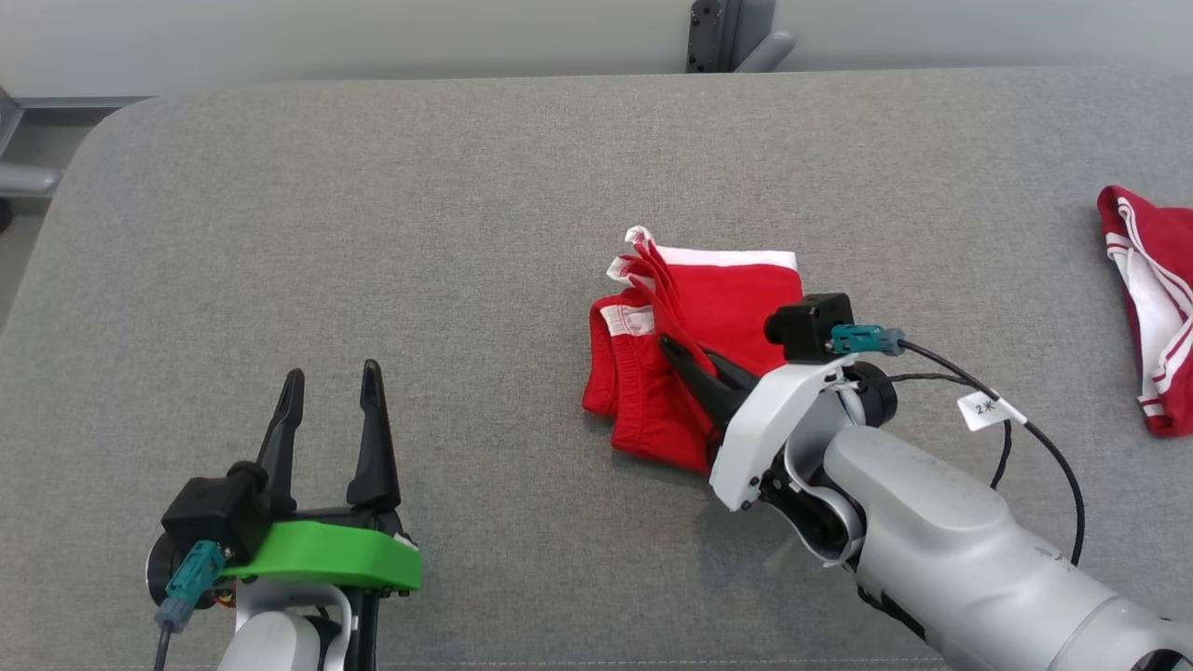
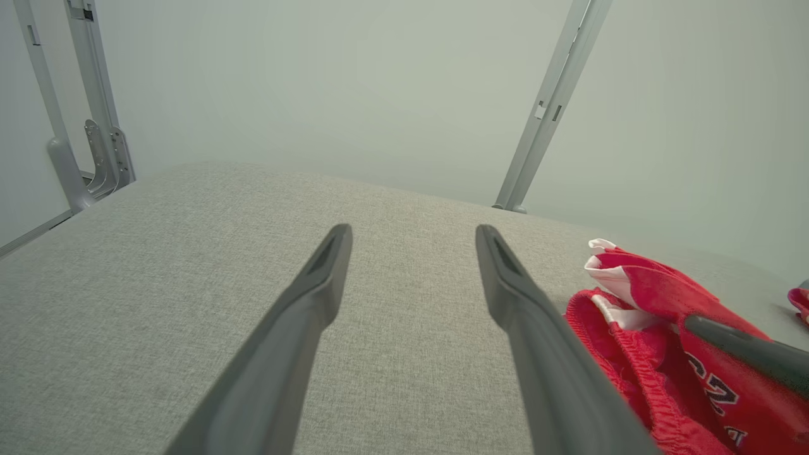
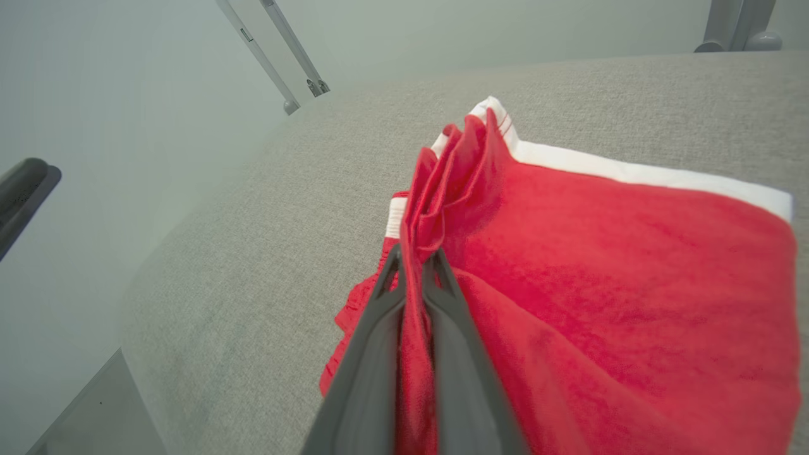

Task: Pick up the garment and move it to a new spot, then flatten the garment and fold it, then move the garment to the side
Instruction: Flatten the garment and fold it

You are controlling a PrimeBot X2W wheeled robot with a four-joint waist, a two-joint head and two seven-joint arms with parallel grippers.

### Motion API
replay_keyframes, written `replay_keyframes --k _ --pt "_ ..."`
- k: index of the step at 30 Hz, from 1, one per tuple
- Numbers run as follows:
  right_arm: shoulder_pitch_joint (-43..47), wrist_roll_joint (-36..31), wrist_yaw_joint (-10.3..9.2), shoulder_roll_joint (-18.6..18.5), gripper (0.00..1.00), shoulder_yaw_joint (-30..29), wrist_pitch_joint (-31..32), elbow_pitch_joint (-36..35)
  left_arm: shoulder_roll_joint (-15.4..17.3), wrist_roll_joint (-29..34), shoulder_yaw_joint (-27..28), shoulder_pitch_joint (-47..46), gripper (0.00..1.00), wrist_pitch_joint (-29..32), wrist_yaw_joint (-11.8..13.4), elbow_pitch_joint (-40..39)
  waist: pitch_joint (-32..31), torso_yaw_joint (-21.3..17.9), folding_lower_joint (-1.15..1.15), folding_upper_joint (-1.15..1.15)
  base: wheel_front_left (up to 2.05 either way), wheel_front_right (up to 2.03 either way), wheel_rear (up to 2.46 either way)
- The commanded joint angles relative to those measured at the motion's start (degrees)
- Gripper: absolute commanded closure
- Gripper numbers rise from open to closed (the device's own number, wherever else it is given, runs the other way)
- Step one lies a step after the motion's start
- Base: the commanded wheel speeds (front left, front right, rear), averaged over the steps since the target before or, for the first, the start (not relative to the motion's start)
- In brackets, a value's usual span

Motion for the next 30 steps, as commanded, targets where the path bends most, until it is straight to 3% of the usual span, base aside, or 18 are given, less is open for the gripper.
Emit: replay_keyframes --k 1,10,11,12,13,14,15,23,30 --pt "0.9 -0.5 -0.05 0.3 1.0 0.4 0.3 0.3 0.2 -0.2 -0.1 -0.4 0.0 -0.2 0.2 0.0 0.0 0.1 0.0 0.53 0.0 0.0 0.0" --pt "1.0 -2.6 -0.05 2.3 1.0 2.1 0.8 1.9 0.0 -0.6 -0.1 -0.6 0.0 -0.5 0.5 0.3 0.1 0.2 0.0 0.53 0.0 0.0 0.0" --pt "1.1 -2.9 -0.05 2.4 0.82 2.3 0.8 2.0 0.0 -0.6 -0.1 -0.7 0.0 -0.6 0.5 0.3 0.1 0.2 0.0 0.53 0.0 0.0 0.0" --pt "1.2 -3.1 -0.05 2.5 0.56 2.4 0.7 2.0 0.0 -0.7 -0.1 -0.7 0.0 -0.6 0.5 0.3 0.1 0.2 0.0 0.53 0.0 0.0 0.0" --pt "1.2 -3.1 -0.05 2.5 0.56 2.4 0.7 2.0 0.0 -0.7 -0.1 -0.7 0.0 -0.6 0.5 0.3 0.1 0.2 0.0 0.53 0.0 0.0 0.0" --pt "1.3 -3.3 -0.05 2.5 0.13 2.5 0.5 2.0 0.0 -0.7 -0.1 -0.7 0.0 -0.6 0.5 0.4 0.1 0.2 0.0 0.53 0.0 0.0 0.0" --pt "1.3 -3.8 -0.05 2.4 0.0 2.7 0.3 1.8 0.0 -0.8 -0.1 -0.7 0.0 -0.7 0.5 0.4 0.1 0.1 0.0 0.53 0.0 0.0 0.0" --pt "3.4 -4.7 -0.05 1.0 0.0 2.1 -1.6 -2.7 0.2 -0.9 -0.1 -0.3 0.0 -0.8 0.6 0.4 -0.4 -0.4 0.0 0.53 0.0 0.0 0.0" --pt "6.3 -6.8 -0.05 -2.2 0.0 -4.1 -3.3 -6.2 0.4 -1.0 -0.3 0.3 0.0 -0.8 0.9 0.2 -0.7 -1.4 0.0 0.53 0.0 0.0 0.0"
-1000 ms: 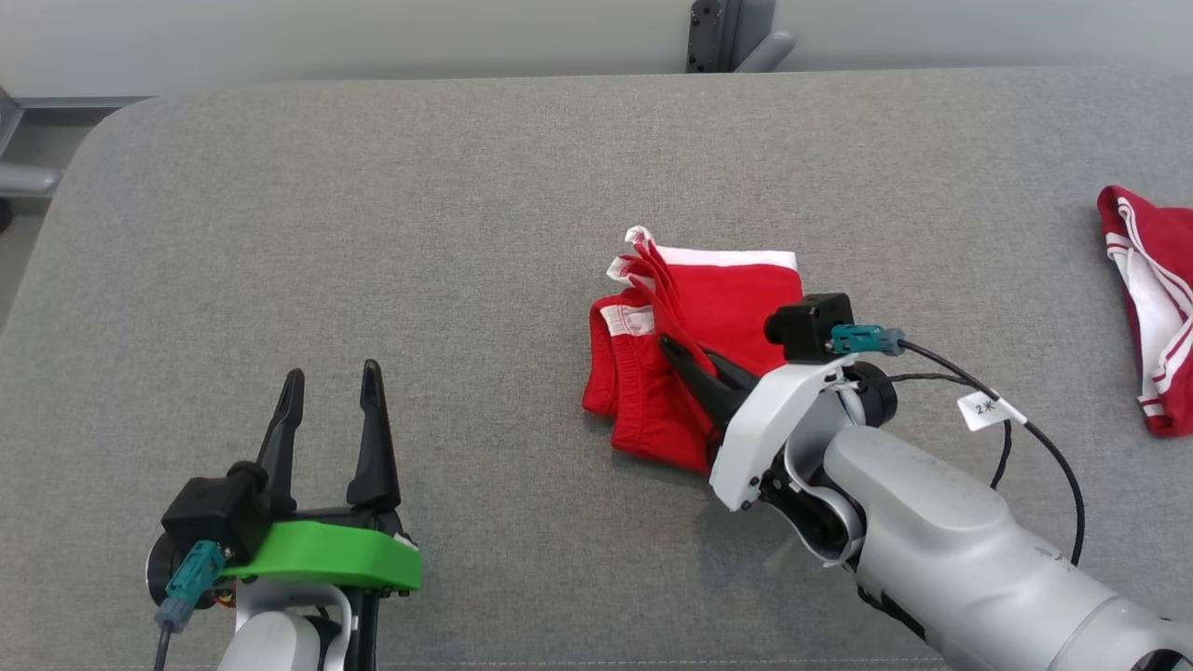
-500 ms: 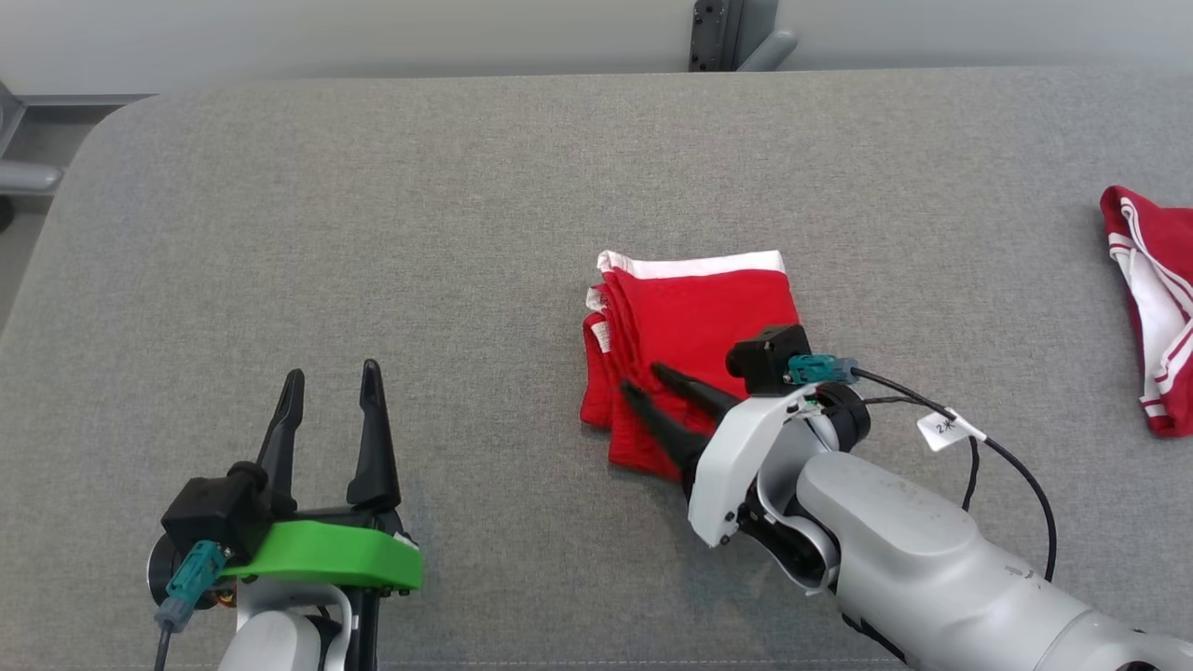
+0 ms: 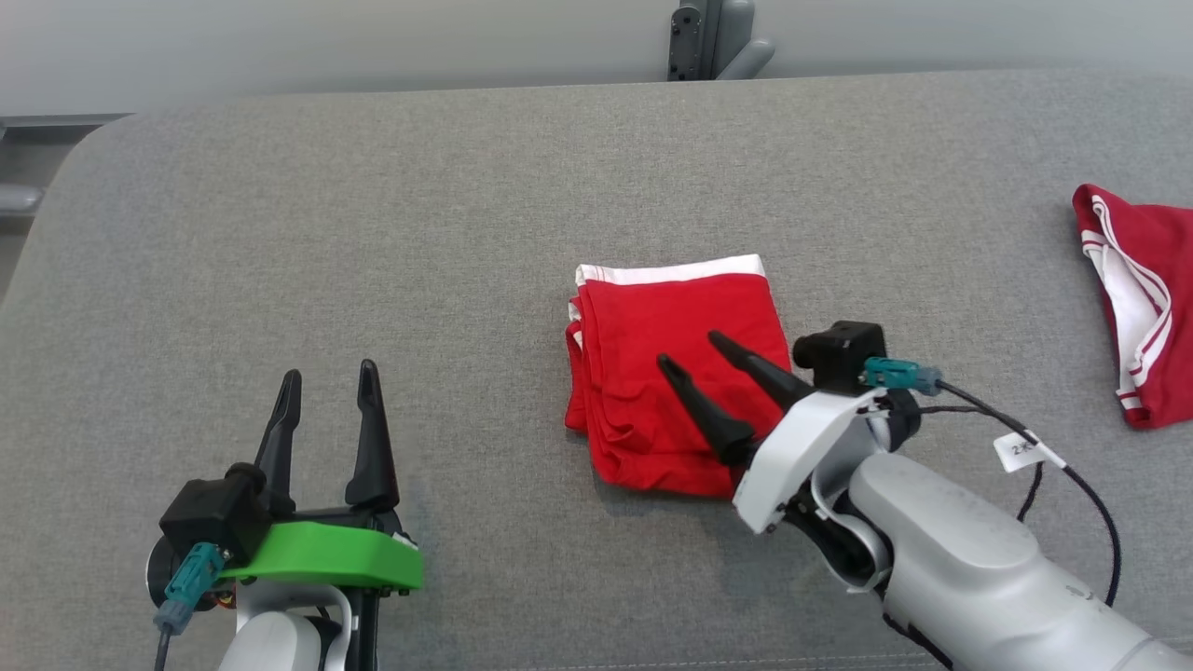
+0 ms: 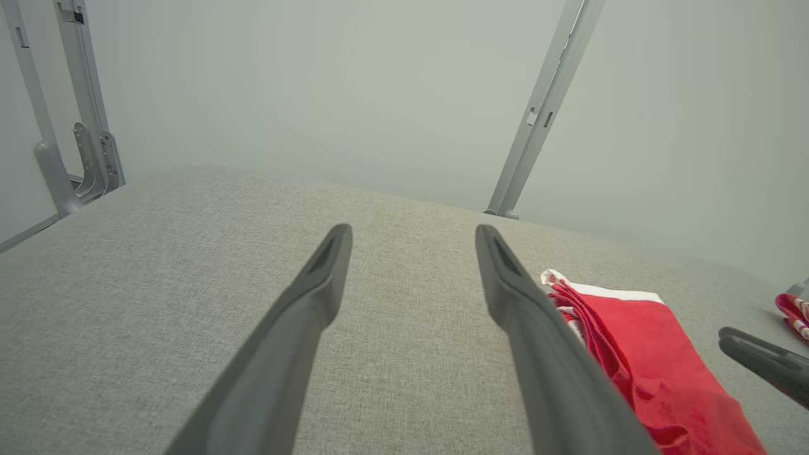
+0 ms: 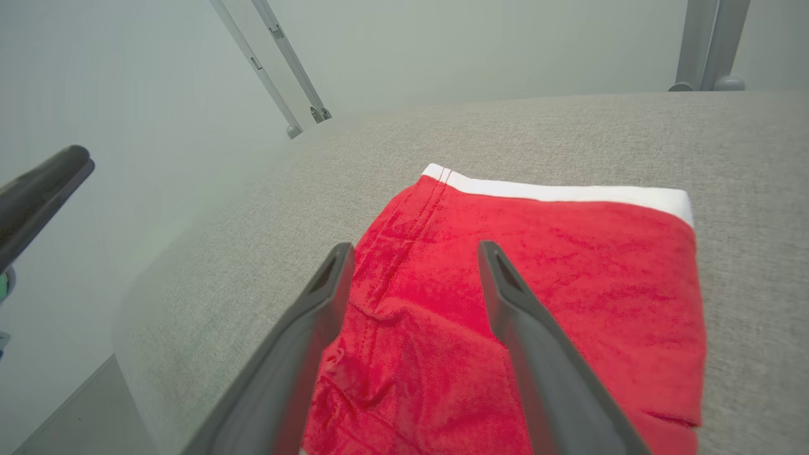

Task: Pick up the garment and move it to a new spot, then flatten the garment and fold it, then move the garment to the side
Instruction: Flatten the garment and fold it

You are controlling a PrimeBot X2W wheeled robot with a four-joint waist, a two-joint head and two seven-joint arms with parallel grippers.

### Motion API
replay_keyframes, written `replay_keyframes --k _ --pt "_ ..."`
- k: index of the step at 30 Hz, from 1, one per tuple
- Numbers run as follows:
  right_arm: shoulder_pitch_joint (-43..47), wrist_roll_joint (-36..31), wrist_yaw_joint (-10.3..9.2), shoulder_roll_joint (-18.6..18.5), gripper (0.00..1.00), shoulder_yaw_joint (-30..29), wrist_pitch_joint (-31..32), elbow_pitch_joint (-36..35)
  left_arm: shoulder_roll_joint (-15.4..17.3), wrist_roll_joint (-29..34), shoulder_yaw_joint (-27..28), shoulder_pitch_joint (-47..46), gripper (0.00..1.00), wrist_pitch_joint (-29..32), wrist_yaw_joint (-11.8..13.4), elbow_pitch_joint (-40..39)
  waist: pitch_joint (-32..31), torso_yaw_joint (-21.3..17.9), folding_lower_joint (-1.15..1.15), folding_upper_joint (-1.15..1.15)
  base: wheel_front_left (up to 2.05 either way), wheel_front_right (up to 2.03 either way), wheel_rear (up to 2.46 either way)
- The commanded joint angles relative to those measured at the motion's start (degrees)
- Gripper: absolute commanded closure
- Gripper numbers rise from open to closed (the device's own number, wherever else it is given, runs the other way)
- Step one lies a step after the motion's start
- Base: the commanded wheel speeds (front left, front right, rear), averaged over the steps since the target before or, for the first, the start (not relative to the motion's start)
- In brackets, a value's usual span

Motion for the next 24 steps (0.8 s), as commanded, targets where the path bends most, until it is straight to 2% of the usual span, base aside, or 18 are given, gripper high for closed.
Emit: replay_keyframes --k 1,6,15,24 --pt "1.2 -1.1 -0.05 -0.9 0.0 -1.7 -0.6 -0.3 0.2 -0.3 -0.1 0.4 0.0 -0.1 0.2 -0.1 0.0 -0.3 0.0 0.53 0.0 0.0 0.0" --pt "3.0 -4.1 -0.05 -2.1 0.0 -8.3 -1.2 0.3 0.1 -0.4 -0.6 0.4 0.0 -0.1 0.1 0.1 0.0 -0.6 0.0 0.53 0.0 0.0 0.0" --pt "5.7 -10.8 -0.05 -2.0 0.0 -17.3 -1.4 0.1 0.1 -0.7 -1.3 0.3 0.0 -0.1 0.0 0.6 -0.1 -0.5 0.0 0.53 0.0 0.0 0.0" --pt "9.0 -18.7 -0.05 0.7 0.0 -26.2 -1.8 -0.8 0.1 -0.9 -1.9 0.7 0.0 -0.2 0.0 0.8 -0.4 -0.2 0.0 0.53 0.0 0.0 0.0"
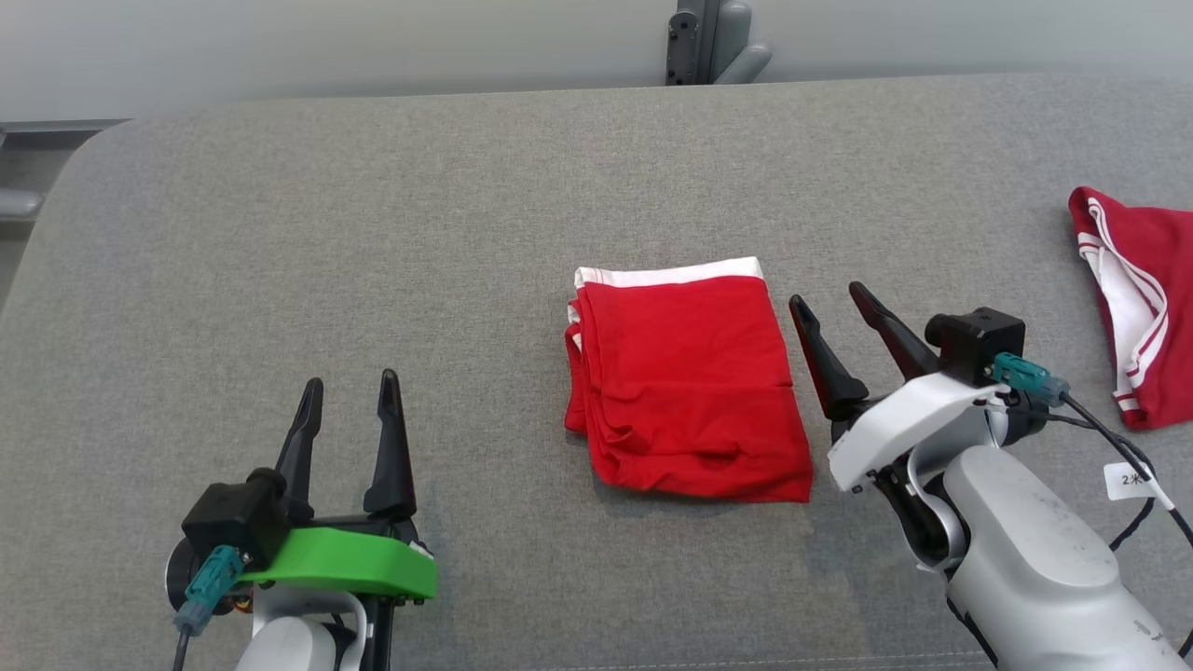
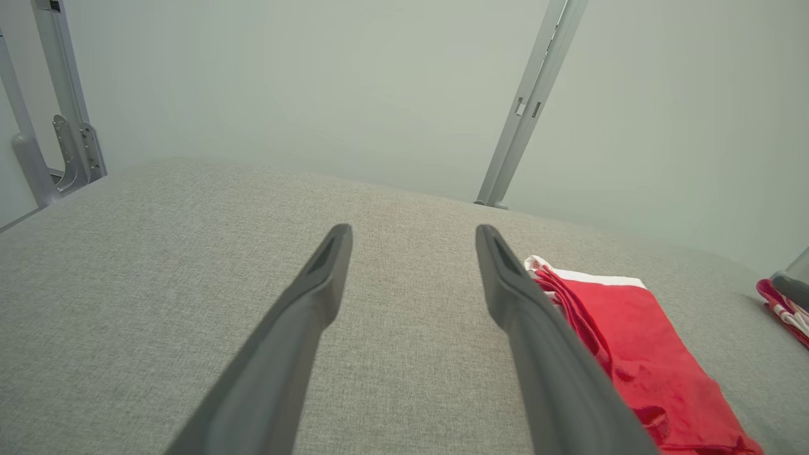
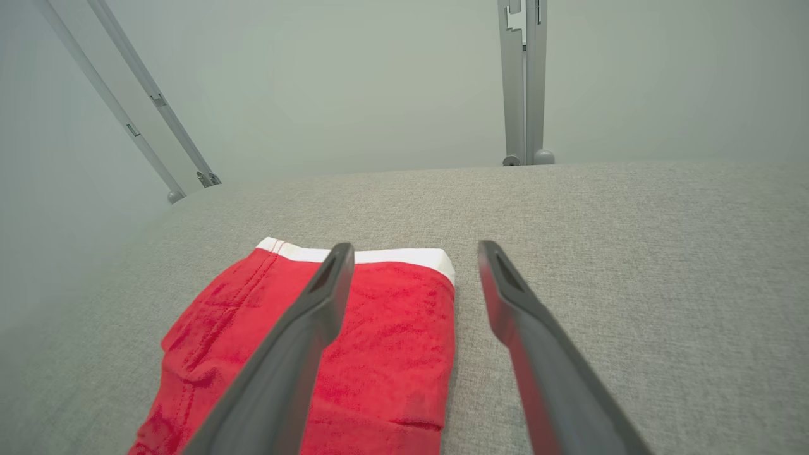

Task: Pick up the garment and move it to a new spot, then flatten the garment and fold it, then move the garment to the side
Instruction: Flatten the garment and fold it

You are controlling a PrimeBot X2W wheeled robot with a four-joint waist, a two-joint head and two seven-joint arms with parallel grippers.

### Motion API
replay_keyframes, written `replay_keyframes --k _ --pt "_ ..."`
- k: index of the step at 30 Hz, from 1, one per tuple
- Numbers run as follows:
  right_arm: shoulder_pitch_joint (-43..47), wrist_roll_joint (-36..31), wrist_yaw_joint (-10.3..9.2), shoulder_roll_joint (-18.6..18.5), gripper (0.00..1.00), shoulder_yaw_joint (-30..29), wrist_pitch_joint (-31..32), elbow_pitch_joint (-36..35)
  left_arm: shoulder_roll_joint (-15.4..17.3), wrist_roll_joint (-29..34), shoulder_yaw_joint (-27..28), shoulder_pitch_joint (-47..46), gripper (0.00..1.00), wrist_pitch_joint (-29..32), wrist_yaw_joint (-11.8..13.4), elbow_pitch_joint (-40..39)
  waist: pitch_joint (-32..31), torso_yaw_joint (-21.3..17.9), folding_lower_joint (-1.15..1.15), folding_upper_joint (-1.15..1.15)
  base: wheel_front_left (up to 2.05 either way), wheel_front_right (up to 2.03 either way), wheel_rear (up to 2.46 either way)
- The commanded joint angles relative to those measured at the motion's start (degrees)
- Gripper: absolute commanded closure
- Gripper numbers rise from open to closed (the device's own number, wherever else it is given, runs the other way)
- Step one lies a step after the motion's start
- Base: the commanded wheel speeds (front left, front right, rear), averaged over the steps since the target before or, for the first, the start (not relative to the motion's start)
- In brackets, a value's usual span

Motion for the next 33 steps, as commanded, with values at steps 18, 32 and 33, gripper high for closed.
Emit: replay_keyframes --k 18,32,33 --pt "2.6 -8.3 -0.05 1.5 0.0 -8.6 0.3 4.7 0.6 -0.8 -0.8 0.6 0.0 -0.2 0.2 0.3 0.4 1.6 0.0 0.54 0.0 0.0 0.0" --pt "10.4 -18.3 -0.05 5.1 0.0 -22.9 -0.4 -8.5 1.2 -1.2 0.3 2.4 0.0 -0.5 1.0 0.2 -1.4 0.5 0.0 0.54 0.0 0.0 0.0" --pt "11.2 -18.9 -0.05 5.5 0.0 -23.6 -0.5 -10.0 1.3 -1.2 0.4 2.5 0.0 -0.5 1.1 0.2 -1.4 0.4 0.0 0.54 0.0 0.0 0.0"
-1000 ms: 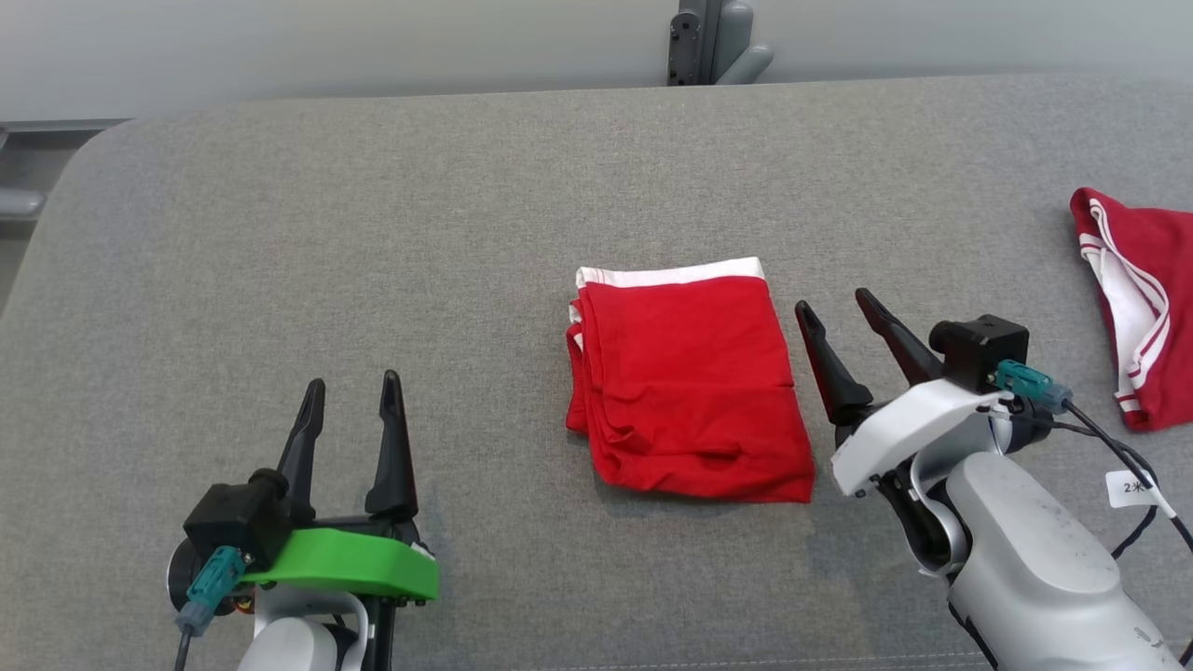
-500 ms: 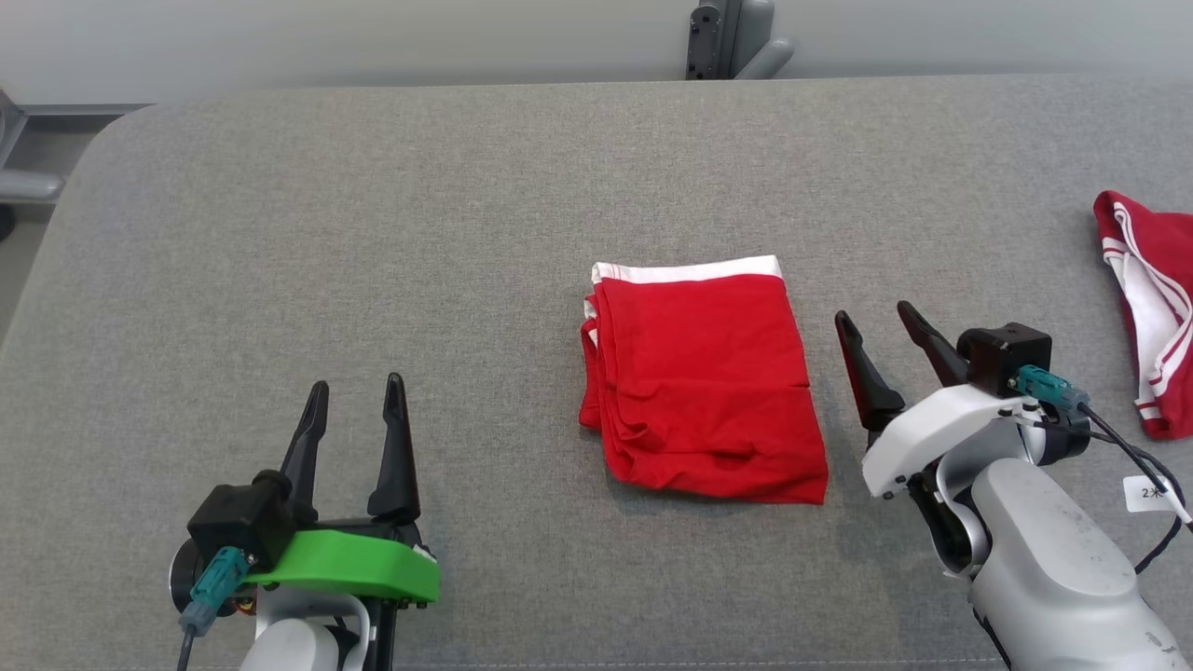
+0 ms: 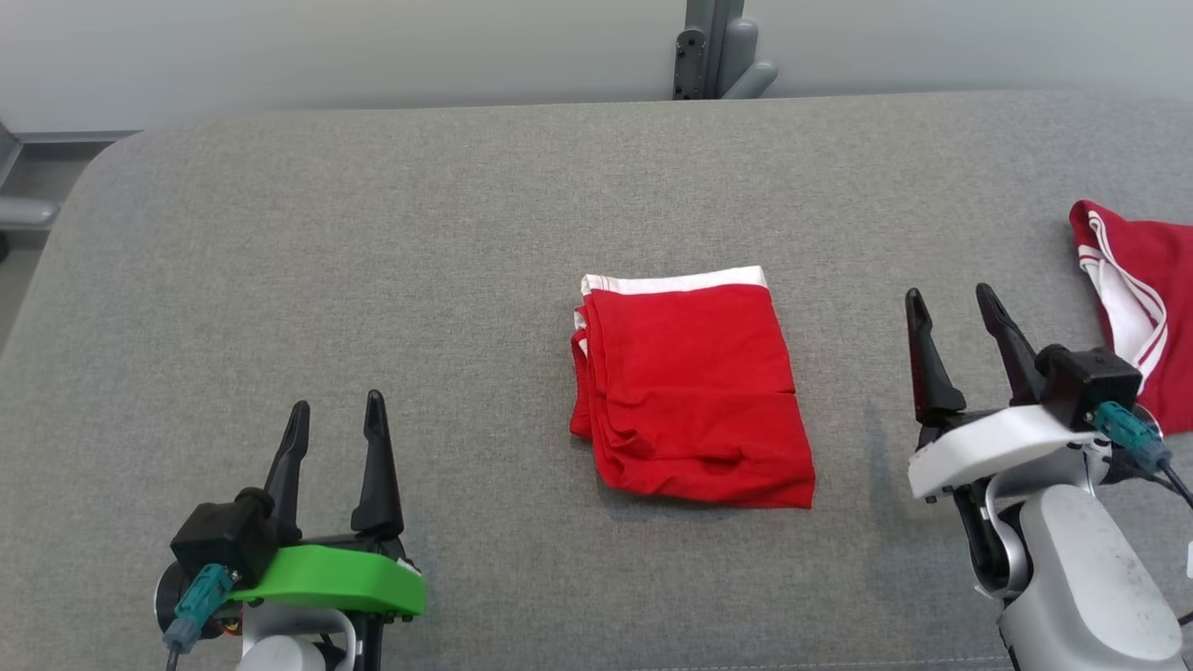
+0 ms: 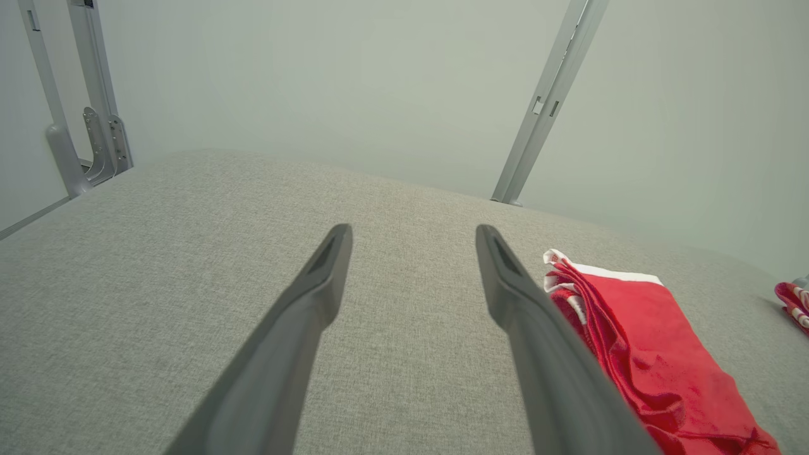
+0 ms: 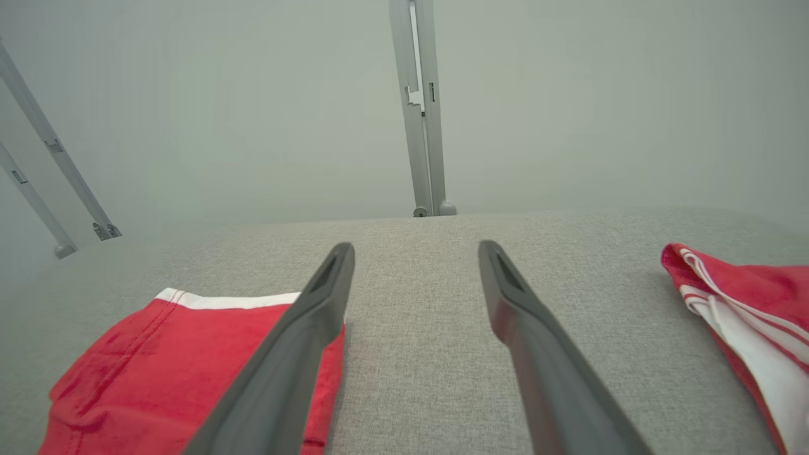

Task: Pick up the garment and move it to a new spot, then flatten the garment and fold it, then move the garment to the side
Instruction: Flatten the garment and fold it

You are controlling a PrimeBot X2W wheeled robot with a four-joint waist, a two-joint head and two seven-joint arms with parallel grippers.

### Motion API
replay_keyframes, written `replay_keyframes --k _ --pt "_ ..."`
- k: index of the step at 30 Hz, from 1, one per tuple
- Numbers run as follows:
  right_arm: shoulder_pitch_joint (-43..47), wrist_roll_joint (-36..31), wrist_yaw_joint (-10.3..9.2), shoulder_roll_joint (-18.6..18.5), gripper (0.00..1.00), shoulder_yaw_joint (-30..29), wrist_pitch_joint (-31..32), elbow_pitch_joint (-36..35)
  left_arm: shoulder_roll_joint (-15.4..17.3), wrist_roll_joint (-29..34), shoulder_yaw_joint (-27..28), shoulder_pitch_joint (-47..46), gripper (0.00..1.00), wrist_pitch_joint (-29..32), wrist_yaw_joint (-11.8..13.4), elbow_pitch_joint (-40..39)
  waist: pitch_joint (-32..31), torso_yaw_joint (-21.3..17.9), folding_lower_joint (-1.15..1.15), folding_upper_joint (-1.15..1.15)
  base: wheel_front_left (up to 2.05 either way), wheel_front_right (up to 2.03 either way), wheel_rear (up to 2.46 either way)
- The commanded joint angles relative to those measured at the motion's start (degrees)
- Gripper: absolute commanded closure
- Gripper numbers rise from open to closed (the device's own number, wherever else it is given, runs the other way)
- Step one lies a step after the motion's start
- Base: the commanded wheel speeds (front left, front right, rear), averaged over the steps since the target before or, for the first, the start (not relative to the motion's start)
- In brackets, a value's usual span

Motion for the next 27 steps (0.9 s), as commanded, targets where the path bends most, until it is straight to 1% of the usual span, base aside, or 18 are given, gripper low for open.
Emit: replay_keyframes --k 1,6,13,27 --pt "1.3 -0.7 -0.05 0.4 0.0 -0.7 -0.1 -1.6 0.5 0.1 0.2 0.8 0.0 -0.3 0.3 -0.1 -0.2 -0.3 0.0 0.54 0.0 0.0 0.0" --pt "5.3 -2.7 -0.05 2.1 0.0 -2.1 0.8 -8.1 0.6 0.2 0.3 1.3 0.0 -0.3 0.3 0.1 -0.5 -0.9 0.0 0.54 0.0 0.0 0.0" --pt "9.5 -2.9 -0.05 3.8 0.0 -2.1 2.9 -13.9 0.7 1.2 -0.2 1.8 0.0 -0.6 0.0 0.4 -1.4 -1.6 0.0 0.54 0.0 0.0 0.0" --pt "12.6 -2.8 -0.05 4.6 0.0 -3.0 4.6 -17.9 0.7 2.3 -0.3 2.3 0.0 -0.8 -0.2 0.8 -2.2 -2.1 0.0 0.54 0.0 0.0 0.0"
